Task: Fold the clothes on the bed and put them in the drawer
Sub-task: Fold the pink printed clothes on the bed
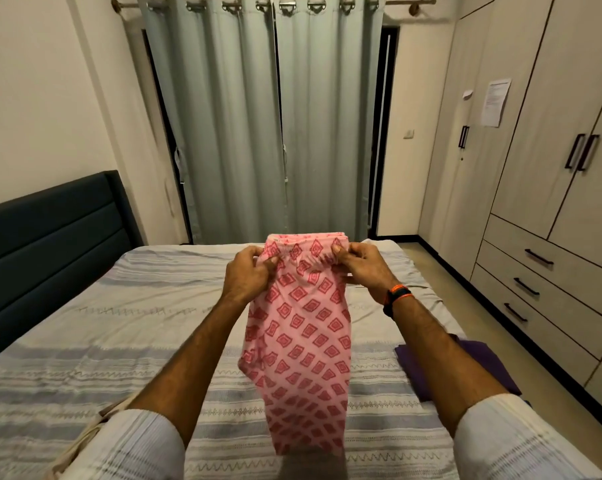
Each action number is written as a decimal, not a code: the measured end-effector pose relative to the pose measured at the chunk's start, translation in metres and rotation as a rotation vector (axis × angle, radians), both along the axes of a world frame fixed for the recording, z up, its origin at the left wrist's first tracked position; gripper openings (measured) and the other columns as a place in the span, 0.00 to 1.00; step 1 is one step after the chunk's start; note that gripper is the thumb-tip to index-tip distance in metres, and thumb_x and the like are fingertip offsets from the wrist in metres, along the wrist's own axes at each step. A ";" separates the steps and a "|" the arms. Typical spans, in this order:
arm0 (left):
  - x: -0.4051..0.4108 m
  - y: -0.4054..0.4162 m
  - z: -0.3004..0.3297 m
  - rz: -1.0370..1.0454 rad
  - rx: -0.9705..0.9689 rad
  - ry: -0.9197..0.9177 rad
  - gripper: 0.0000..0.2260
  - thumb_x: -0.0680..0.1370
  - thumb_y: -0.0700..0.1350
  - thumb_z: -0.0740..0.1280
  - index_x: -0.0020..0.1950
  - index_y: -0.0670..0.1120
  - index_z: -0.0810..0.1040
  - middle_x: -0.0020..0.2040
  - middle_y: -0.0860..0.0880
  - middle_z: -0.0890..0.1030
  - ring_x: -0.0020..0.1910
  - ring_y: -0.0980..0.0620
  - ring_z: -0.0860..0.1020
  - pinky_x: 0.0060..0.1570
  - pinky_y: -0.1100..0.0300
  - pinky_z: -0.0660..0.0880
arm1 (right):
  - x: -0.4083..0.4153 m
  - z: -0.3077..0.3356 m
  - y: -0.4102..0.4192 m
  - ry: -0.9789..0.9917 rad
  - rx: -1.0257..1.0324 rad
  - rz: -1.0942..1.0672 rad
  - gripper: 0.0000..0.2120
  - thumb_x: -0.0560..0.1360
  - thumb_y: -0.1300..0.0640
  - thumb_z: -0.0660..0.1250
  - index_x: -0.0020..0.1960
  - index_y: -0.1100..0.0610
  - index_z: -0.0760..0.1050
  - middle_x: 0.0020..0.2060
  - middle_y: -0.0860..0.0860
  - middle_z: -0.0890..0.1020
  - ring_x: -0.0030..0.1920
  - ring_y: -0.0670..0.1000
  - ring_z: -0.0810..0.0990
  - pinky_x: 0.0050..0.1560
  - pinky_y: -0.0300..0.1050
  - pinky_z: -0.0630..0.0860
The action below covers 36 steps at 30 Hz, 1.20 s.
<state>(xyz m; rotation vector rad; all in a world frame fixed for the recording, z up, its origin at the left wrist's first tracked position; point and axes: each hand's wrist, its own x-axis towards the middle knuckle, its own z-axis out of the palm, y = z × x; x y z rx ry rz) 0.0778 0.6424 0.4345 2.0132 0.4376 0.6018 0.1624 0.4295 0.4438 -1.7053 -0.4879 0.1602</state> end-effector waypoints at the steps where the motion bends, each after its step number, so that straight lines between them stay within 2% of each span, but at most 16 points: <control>1: 0.000 -0.001 -0.002 0.006 0.017 0.007 0.07 0.78 0.53 0.69 0.50 0.51 0.77 0.46 0.49 0.84 0.44 0.48 0.84 0.49 0.45 0.82 | -0.001 0.001 -0.001 -0.004 -0.017 -0.002 0.19 0.79 0.47 0.66 0.54 0.65 0.79 0.49 0.61 0.85 0.52 0.62 0.84 0.54 0.61 0.80; 5: 0.000 -0.004 -0.003 -0.017 0.052 -0.010 0.07 0.79 0.54 0.67 0.48 0.51 0.76 0.44 0.49 0.84 0.43 0.48 0.84 0.48 0.45 0.82 | -0.002 0.002 -0.007 -0.042 -0.021 -0.033 0.24 0.76 0.42 0.67 0.49 0.66 0.79 0.47 0.62 0.85 0.49 0.63 0.84 0.53 0.63 0.80; 7: -0.002 -0.004 -0.002 -0.064 0.049 0.031 0.08 0.79 0.55 0.67 0.47 0.51 0.77 0.43 0.49 0.85 0.41 0.48 0.84 0.47 0.46 0.82 | -0.005 0.000 -0.011 -0.005 -0.037 -0.029 0.28 0.77 0.42 0.67 0.52 0.70 0.77 0.48 0.64 0.84 0.47 0.62 0.85 0.54 0.63 0.80; 9: -0.008 -0.006 -0.002 -0.158 0.018 0.144 0.10 0.80 0.53 0.66 0.49 0.47 0.78 0.43 0.46 0.85 0.37 0.48 0.85 0.43 0.50 0.83 | -0.003 -0.006 -0.018 0.049 -0.051 -0.012 0.27 0.79 0.45 0.66 0.54 0.72 0.76 0.48 0.65 0.84 0.40 0.56 0.85 0.51 0.56 0.82; 11: -0.015 -0.006 -0.001 -0.283 -0.030 0.246 0.12 0.81 0.51 0.65 0.52 0.42 0.79 0.43 0.45 0.86 0.34 0.49 0.84 0.36 0.57 0.81 | 0.001 -0.013 -0.026 0.081 -0.066 0.004 0.27 0.78 0.46 0.67 0.55 0.73 0.75 0.46 0.65 0.84 0.35 0.52 0.84 0.43 0.47 0.82; 13: -0.018 -0.003 -0.002 -0.390 -0.137 0.280 0.13 0.81 0.49 0.65 0.54 0.40 0.80 0.43 0.43 0.85 0.31 0.52 0.80 0.33 0.61 0.76 | 0.005 -0.019 -0.032 0.103 -0.059 0.018 0.27 0.77 0.47 0.68 0.54 0.73 0.76 0.44 0.63 0.85 0.34 0.51 0.83 0.36 0.40 0.81; 15: -0.013 0.003 -0.005 -0.442 -0.236 0.281 0.13 0.81 0.48 0.65 0.54 0.39 0.81 0.44 0.42 0.85 0.29 0.54 0.76 0.30 0.64 0.73 | 0.011 -0.021 -0.034 0.115 -0.050 0.032 0.26 0.77 0.47 0.68 0.53 0.72 0.78 0.42 0.61 0.85 0.34 0.51 0.82 0.34 0.38 0.79; 19: 0.008 0.008 -0.013 -0.360 -0.231 0.322 0.12 0.81 0.48 0.65 0.53 0.39 0.80 0.43 0.43 0.85 0.28 0.54 0.78 0.26 0.65 0.73 | 0.027 -0.026 -0.024 0.136 -0.097 0.040 0.24 0.77 0.47 0.68 0.53 0.70 0.79 0.44 0.60 0.86 0.33 0.51 0.83 0.33 0.37 0.78; 22: 0.033 0.008 -0.027 -0.244 -0.236 0.358 0.10 0.81 0.47 0.66 0.51 0.40 0.77 0.43 0.43 0.86 0.37 0.46 0.85 0.37 0.56 0.82 | 0.046 -0.041 -0.004 0.184 -0.156 0.011 0.21 0.79 0.47 0.66 0.53 0.67 0.78 0.43 0.61 0.85 0.33 0.52 0.83 0.34 0.41 0.82; 24: 0.053 0.010 -0.041 -0.170 -0.228 0.338 0.09 0.81 0.46 0.66 0.52 0.40 0.76 0.43 0.41 0.85 0.41 0.42 0.85 0.42 0.48 0.83 | 0.064 -0.052 0.010 0.205 -0.190 -0.028 0.18 0.79 0.46 0.65 0.50 0.63 0.77 0.40 0.60 0.84 0.36 0.55 0.84 0.43 0.51 0.84; 26: 0.073 0.015 -0.050 -0.106 -0.174 0.298 0.08 0.80 0.47 0.67 0.50 0.43 0.77 0.45 0.41 0.84 0.42 0.42 0.84 0.46 0.44 0.82 | 0.083 -0.058 0.020 0.187 -0.208 -0.069 0.20 0.78 0.43 0.66 0.47 0.61 0.77 0.40 0.59 0.84 0.41 0.57 0.84 0.51 0.59 0.82; 29: 0.100 0.024 -0.043 -0.027 -0.103 0.180 0.07 0.79 0.51 0.68 0.47 0.48 0.77 0.48 0.45 0.83 0.48 0.44 0.82 0.51 0.46 0.81 | 0.126 -0.062 0.032 0.098 -0.152 -0.068 0.36 0.69 0.32 0.67 0.51 0.67 0.77 0.49 0.64 0.83 0.45 0.58 0.83 0.55 0.65 0.78; 30: 0.110 0.028 -0.035 -0.010 -0.065 0.135 0.07 0.79 0.51 0.67 0.48 0.48 0.78 0.49 0.46 0.83 0.49 0.45 0.82 0.51 0.48 0.80 | 0.139 -0.057 0.036 0.069 -0.121 -0.056 0.36 0.69 0.32 0.67 0.51 0.66 0.77 0.50 0.64 0.83 0.45 0.56 0.82 0.55 0.66 0.78; 31: 0.117 0.032 -0.026 -0.006 -0.034 0.089 0.08 0.79 0.52 0.67 0.49 0.47 0.78 0.49 0.46 0.83 0.49 0.45 0.82 0.51 0.49 0.80 | 0.142 -0.045 0.039 0.041 -0.085 -0.050 0.31 0.71 0.34 0.68 0.49 0.64 0.77 0.49 0.62 0.84 0.45 0.54 0.81 0.54 0.64 0.79; 33: 0.132 0.041 -0.004 -0.023 -0.003 -0.005 0.08 0.79 0.52 0.67 0.50 0.48 0.77 0.48 0.47 0.83 0.48 0.45 0.82 0.50 0.47 0.80 | 0.144 -0.014 0.042 -0.021 -0.040 -0.045 0.18 0.77 0.42 0.67 0.45 0.58 0.77 0.44 0.55 0.83 0.44 0.51 0.81 0.48 0.54 0.80; 36: 0.142 0.047 0.019 -0.046 0.001 -0.105 0.06 0.80 0.50 0.67 0.49 0.48 0.77 0.45 0.50 0.82 0.46 0.47 0.82 0.47 0.48 0.81 | 0.144 0.017 0.043 -0.104 0.058 -0.010 0.14 0.80 0.50 0.65 0.52 0.61 0.78 0.45 0.53 0.84 0.43 0.47 0.82 0.43 0.40 0.79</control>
